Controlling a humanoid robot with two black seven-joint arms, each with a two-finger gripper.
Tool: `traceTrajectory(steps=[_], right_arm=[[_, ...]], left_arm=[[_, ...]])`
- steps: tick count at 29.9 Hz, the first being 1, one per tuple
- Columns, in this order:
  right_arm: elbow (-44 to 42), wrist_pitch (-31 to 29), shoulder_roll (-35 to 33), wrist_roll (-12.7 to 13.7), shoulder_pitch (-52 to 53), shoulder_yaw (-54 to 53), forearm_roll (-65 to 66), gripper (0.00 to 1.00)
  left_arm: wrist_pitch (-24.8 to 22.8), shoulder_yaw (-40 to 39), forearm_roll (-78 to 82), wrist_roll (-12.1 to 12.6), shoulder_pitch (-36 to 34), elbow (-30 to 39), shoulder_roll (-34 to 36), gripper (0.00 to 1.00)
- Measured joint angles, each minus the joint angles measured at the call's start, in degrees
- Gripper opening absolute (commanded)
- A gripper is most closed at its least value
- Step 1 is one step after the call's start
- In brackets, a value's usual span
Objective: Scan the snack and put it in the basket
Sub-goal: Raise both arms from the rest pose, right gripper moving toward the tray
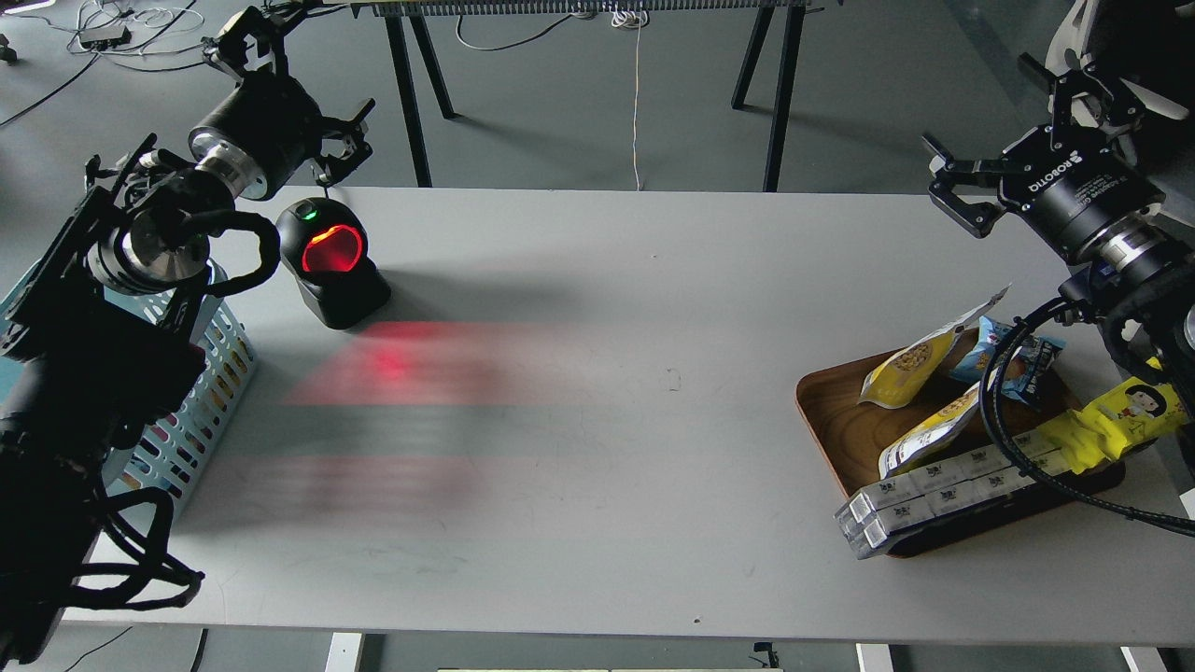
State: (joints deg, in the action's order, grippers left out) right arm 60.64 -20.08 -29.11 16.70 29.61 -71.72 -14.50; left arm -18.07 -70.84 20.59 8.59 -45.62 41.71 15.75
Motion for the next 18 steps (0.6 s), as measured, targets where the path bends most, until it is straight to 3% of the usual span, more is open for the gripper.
traceTrajectory(steps=[4, 7, 18], right_arm=[[0.00, 0.29, 0.00, 0.04, 0.00, 0.00, 0.01, 0.99], [0.00, 0.41, 0.00, 0.07, 0.24, 0.06, 0.07, 0.99], [0.10, 2.07, -0.05, 0.09, 1.01, 0.49, 0.09, 0.99]], left_arm=[[0.25, 0.05, 0.00, -2.85, -0.05, 0.03, 0.07, 1.00], [0.20, 0.04, -0.08, -3.64, -0.04, 0.04, 0.14, 1.00], [-0.15, 0.00, -0.36, -3.23, 0.20, -0.02, 0.54, 1.00]])
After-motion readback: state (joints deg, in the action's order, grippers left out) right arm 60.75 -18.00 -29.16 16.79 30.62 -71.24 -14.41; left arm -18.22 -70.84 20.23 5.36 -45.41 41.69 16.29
